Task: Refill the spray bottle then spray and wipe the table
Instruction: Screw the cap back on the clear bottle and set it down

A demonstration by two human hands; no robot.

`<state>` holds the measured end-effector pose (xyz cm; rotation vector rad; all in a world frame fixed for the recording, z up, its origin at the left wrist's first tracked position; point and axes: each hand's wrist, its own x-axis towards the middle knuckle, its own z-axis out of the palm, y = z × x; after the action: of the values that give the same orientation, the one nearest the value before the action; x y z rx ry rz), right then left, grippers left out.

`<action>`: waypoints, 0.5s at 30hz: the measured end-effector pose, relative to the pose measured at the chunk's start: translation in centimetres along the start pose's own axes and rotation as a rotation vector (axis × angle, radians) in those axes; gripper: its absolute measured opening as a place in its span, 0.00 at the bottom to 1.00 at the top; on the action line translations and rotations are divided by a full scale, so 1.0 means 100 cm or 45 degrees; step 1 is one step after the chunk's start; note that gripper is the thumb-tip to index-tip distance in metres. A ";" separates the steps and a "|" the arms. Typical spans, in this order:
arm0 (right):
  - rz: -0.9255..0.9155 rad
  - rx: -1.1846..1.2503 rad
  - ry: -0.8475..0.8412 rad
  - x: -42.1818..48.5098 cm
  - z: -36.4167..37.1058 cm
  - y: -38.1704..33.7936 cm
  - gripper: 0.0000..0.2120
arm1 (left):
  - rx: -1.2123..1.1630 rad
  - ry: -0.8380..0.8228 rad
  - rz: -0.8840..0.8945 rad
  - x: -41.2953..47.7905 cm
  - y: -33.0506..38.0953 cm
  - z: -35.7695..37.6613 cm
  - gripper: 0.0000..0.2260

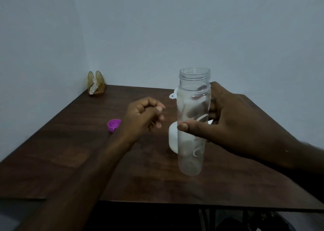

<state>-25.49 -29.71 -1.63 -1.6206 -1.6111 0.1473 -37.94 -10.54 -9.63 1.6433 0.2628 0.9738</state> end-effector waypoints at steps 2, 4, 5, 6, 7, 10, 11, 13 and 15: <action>-0.006 0.155 0.002 0.001 0.021 -0.002 0.28 | 0.061 -0.104 0.072 -0.011 0.000 -0.005 0.10; -0.013 0.231 0.027 0.004 0.048 0.001 0.27 | 0.107 -0.124 0.064 -0.019 0.000 -0.012 0.09; -0.013 0.244 0.037 0.008 0.061 0.004 0.26 | 0.114 -0.117 0.064 -0.022 -0.001 -0.016 0.10; -0.013 0.257 0.041 0.012 0.075 0.005 0.26 | 0.109 -0.094 0.062 -0.026 -0.002 -0.021 0.14; -0.017 0.269 0.050 0.018 0.087 0.007 0.26 | 0.099 -0.065 0.047 -0.029 -0.002 -0.026 0.18; -0.015 0.284 0.123 0.038 0.116 0.008 0.26 | 0.102 0.115 -0.073 -0.039 0.000 -0.040 0.15; -0.012 0.279 0.144 0.045 0.124 0.008 0.26 | 0.150 0.172 -0.101 -0.041 -0.001 -0.045 0.11; -0.003 0.277 0.151 0.059 0.140 0.010 0.26 | 0.236 0.264 -0.116 -0.042 -0.005 -0.058 0.13; 0.009 0.287 0.140 0.070 0.154 0.013 0.26 | 0.164 0.305 -0.140 -0.043 -0.012 -0.070 0.13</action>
<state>-32.59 -16.37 -9.27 -1.4366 -1.4502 0.2308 -45.22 -7.97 -12.61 1.6086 0.5825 1.0883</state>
